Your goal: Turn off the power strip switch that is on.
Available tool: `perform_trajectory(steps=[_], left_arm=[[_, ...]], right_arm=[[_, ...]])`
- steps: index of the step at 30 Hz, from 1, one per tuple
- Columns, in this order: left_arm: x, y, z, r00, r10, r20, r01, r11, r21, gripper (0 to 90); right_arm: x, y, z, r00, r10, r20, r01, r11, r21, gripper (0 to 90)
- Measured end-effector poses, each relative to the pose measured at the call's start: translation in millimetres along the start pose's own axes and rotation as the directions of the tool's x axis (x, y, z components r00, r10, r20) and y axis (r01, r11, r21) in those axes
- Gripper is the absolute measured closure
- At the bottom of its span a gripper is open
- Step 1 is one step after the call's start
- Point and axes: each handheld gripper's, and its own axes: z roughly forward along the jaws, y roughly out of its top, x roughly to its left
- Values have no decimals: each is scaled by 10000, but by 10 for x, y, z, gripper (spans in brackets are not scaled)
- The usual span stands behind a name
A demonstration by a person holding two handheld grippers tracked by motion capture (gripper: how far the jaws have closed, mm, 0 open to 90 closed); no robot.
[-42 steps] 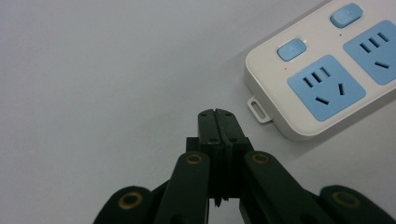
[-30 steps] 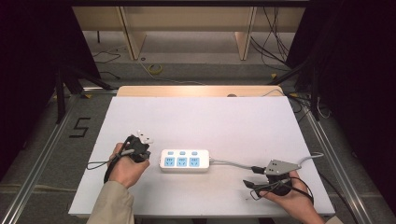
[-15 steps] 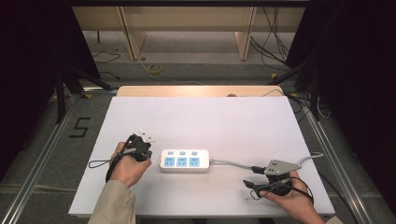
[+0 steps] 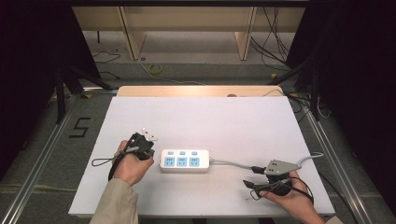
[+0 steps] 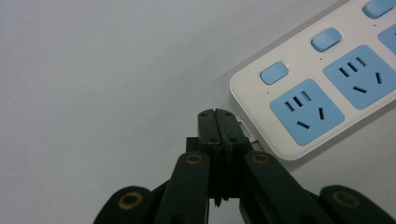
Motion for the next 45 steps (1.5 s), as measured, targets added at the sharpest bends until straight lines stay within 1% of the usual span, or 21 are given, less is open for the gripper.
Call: perform_trajectory(steps=[8,15,23,26,30,37,45], left_arm=[[-23,38,10,10000,90,42,-91,10000,24,897],[-47,67,21,9999,81,78,-81,10000,-9,897],[-63,98,31,9997,189,124,-190,9998,46,897],[-75,109,38,9998,154,127,-155,9999,25,897],[-86,123,45,9996,186,203,-186,9998,-12,897],[-102,140,55,9995,228,197,-228,9997,-21,897],[-118,167,75,9994,241,245,-241,9997,33,897]], right_arm=[[0,1,-1,10000,4,2,-4,10000,-9,392],[2,1,1,10000,12,-2,-12,10000,-35,393],[0,1,-1,10000,5,-6,-5,10000,-11,393],[0,1,-1,10000,6,-8,-6,10000,-10,393],[0,1,0,10000,9,-7,-9,10000,-27,393],[1,1,0,10000,3,-5,-4,10000,-34,393],[0,1,0,10000,9,-7,-9,10000,-29,393]])
